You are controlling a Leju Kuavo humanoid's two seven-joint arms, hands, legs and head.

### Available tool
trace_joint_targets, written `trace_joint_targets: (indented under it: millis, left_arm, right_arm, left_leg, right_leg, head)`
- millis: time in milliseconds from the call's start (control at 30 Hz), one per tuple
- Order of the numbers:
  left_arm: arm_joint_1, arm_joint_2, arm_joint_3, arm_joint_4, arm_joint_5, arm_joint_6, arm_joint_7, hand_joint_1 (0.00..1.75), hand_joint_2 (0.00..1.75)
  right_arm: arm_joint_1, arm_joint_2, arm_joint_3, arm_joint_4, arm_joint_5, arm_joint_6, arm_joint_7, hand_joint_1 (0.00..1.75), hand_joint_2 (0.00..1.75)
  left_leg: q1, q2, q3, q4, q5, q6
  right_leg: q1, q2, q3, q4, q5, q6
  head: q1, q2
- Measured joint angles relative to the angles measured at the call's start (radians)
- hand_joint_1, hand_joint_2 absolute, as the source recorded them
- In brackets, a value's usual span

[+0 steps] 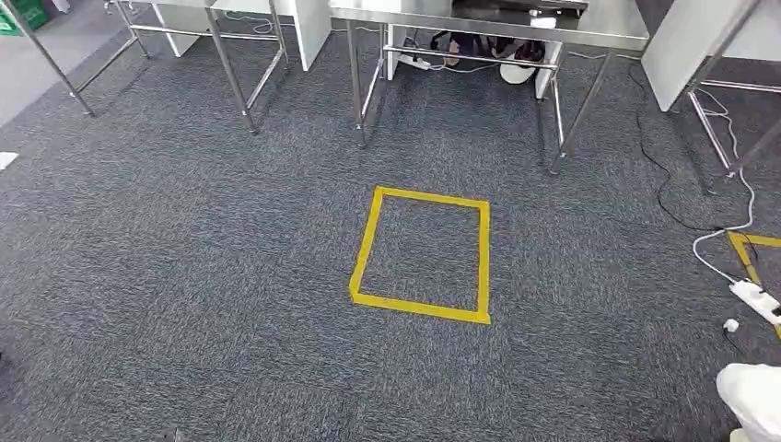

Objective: Take the parts from the cabinet and place them on the table.

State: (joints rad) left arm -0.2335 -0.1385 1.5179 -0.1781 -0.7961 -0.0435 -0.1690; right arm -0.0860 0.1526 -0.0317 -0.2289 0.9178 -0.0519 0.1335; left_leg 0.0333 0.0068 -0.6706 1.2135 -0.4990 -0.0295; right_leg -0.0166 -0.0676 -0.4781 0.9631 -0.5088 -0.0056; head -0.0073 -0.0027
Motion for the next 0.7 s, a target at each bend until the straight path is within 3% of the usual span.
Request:
trace_joint_targets:
  millis: [33, 67, 100, 167, 233, 267, 300, 333, 400, 433, 467, 533, 567, 600, 700]
  left_arm:
    - [-0.001, 0.002, 0.000, 0.000, -0.001, 0.000, 0.000, 0.00, 0.00]
    - [-0.002, 0.000, -0.001, 0.000, -0.001, 0.000, 0.000, 0.00, 0.00]
    - [-0.003, -0.001, -0.001, 0.000, -0.002, 0.000, 0.000, 0.00, 0.00]
    - [-0.003, 0.000, -0.001, 0.000, -0.002, 0.000, 0.001, 0.00, 0.00]
    - [-0.004, 0.001, -0.002, 0.000, -0.002, 0.000, 0.001, 0.00, 0.00]
    - [-0.003, -0.002, -0.002, 0.000, -0.003, 0.000, 0.001, 0.00, 0.00]
    - [-0.004, 0.000, -0.002, 0.000, -0.003, 0.000, 0.001, 0.00, 0.00]
    - [-0.006, 0.000, -0.003, 0.000, -0.005, 0.000, 0.000, 0.00, 0.00]
    - [-0.007, 0.000, -0.006, 0.000, -0.010, 0.001, 0.000, 0.00, 0.00]
    - [-0.006, 0.000, -0.008, 0.000, -0.015, 0.000, 0.000, 0.00, 0.00]
    - [-0.007, -0.001, -0.011, 0.000, -0.021, 0.000, 0.001, 0.00, 0.00]
    - [-0.009, -0.001, -0.022, 0.000, -0.034, -0.001, 0.005, 0.00, 0.00]
    - [-0.012, -0.002, -0.025, 0.000, -0.042, -0.001, 0.008, 0.00, 0.00]
    - [-0.015, -0.007, -0.028, 0.000, -0.051, -0.002, 0.011, 0.00, 0.00]
    - [-0.019, -0.007, -0.045, 0.000, -0.065, -0.002, 0.017, 0.00, 0.00]
  right_arm:
    - [-0.001, 0.001, 0.000, 0.000, 0.000, 0.000, 0.000, 0.00, 0.00]
    - [-0.005, 0.001, 0.000, -0.002, 0.000, 0.000, 0.000, 0.00, 0.00]
    - [-0.006, 0.000, 0.000, -0.003, 0.000, 0.000, 0.000, 0.00, 0.00]
    - [-0.007, 0.003, 0.000, -0.005, 0.000, 0.000, 0.000, 0.00, 0.00]
    - [-0.010, 0.002, 0.000, -0.007, -0.001, 0.000, 0.000, 0.00, 0.00]
    - [-0.011, 0.002, 0.001, -0.008, -0.001, 0.000, 0.000, 0.00, 0.00]
    - [-0.010, 0.002, 0.001, -0.009, -0.001, 0.000, 0.000, 0.00, 0.00]
    - [-0.009, 0.003, 0.001, -0.008, -0.002, 0.000, 0.000, 0.00, 0.00]
    - [-0.004, 0.003, 0.001, -0.008, -0.006, 0.000, 0.000, 0.00, 0.00]
    - [-0.005, 0.003, 0.001, -0.009, -0.013, 0.000, 0.000, 0.00, 0.00]
    - [-0.008, 0.004, 0.001, -0.013, -0.022, 0.002, 0.005, 0.00, 0.00]
    - [-0.019, 0.006, 0.001, -0.026, -0.043, 0.007, 0.015, 0.00, 0.00]
    - [-0.026, 0.008, 0.001, -0.033, -0.053, 0.011, 0.020, 0.00, 0.00]
    - [-0.032, 0.008, 0.001, -0.038, -0.063, 0.013, 0.023, 0.00, 0.00]
    - [-0.035, 0.012, 0.011, -0.064, -0.100, 0.016, 0.045, 0.00, 0.00]
  left_leg:
    - [0.004, 0.018, 0.064, -0.096, 0.031, -0.004]
    - [0.006, 0.066, 0.111, -0.179, 0.020, -0.011]
    - [-0.004, 0.057, 0.110, -0.163, 0.034, 0.008]
    - [-0.007, 0.047, 0.099, -0.175, 0.022, 0.029]
    - [-0.011, 0.026, 0.090, -0.180, 0.033, 0.049]
    - [-0.008, 0.016, 0.088, -0.184, 0.039, 0.059]
    - [-0.007, 0.008, 0.081, -0.184, 0.044, 0.067]
    - [-0.007, 0.000, 0.075, -0.184, 0.048, 0.072]
    - [-0.013, -0.027, 0.062, -0.184, 0.054, 0.079]
    - [-0.015, -0.041, 0.059, -0.184, 0.058, 0.078]
    - [-0.017, -0.055, 0.056, -0.184, 0.062, 0.077]
    - [-0.019, -0.082, 0.054, -0.184, 0.069, 0.072]
    - [-0.018, -0.091, 0.053, -0.184, 0.073, 0.069]
    - [-0.022, -0.101, 0.049, -0.180, 0.076, 0.063]
    - [-0.016, -0.132, 0.043, -0.191, 0.090, 0.041]
  right_leg:
    - [-0.002, -0.011, -0.001, 0.005, -0.001, 0.001]
    - [0.005, -0.021, 0.007, 0.015, -0.006, 0.011]
    - [0.010, -0.025, -0.009, 0.020, -0.007, 0.018]
    - [0.020, -0.038, -0.002, 0.024, -0.010, 0.028]
    - [0.023, -0.058, -0.006, 0.023, -0.007, 0.042]
    - [0.010, -0.015, -0.019, 0.045, -0.024, 0.046]
    - [0.009, 0.027, -0.046, 0.100, -0.057, 0.039]
    - [0.008, 0.047, -0.085, 0.178, -0.093, 0.034]
    - [0.007, 0.061, -0.161, 0.335, -0.147, 0.032]
    - [0.007, 0.063, -0.173, 0.358, -0.146, 0.036]
    - [0.007, 0.064, -0.159, 0.327, -0.125, 0.042]
    - [0.008, 0.083, -0.075, 0.161, -0.054, 0.049]
    - [0.009, 0.117, -0.033, 0.075, -0.025, 0.046]
    - [0.011, 0.164, -0.021, 0.030, -0.020, 0.037]
    - [0.022, 0.130, -0.025, 0.032, -0.011, 0.022]
  head:
    - [0.001, 0.000]
    - [0.000, 0.000]
    - [-0.002, 0.000]
    - [0.001, 0.000]
    - [0.002, 0.000]
    - [0.005, 0.000]
    - [0.007, 0.000]
    - [0.009, 0.000]
    - [0.009, 0.000]
    - [0.008, 0.000]
    - [0.008, 0.000]
    - [0.008, 0.000]
    - [0.010, 0.000]
    - [0.008, 0.000]
    - [0.008, 0.000]
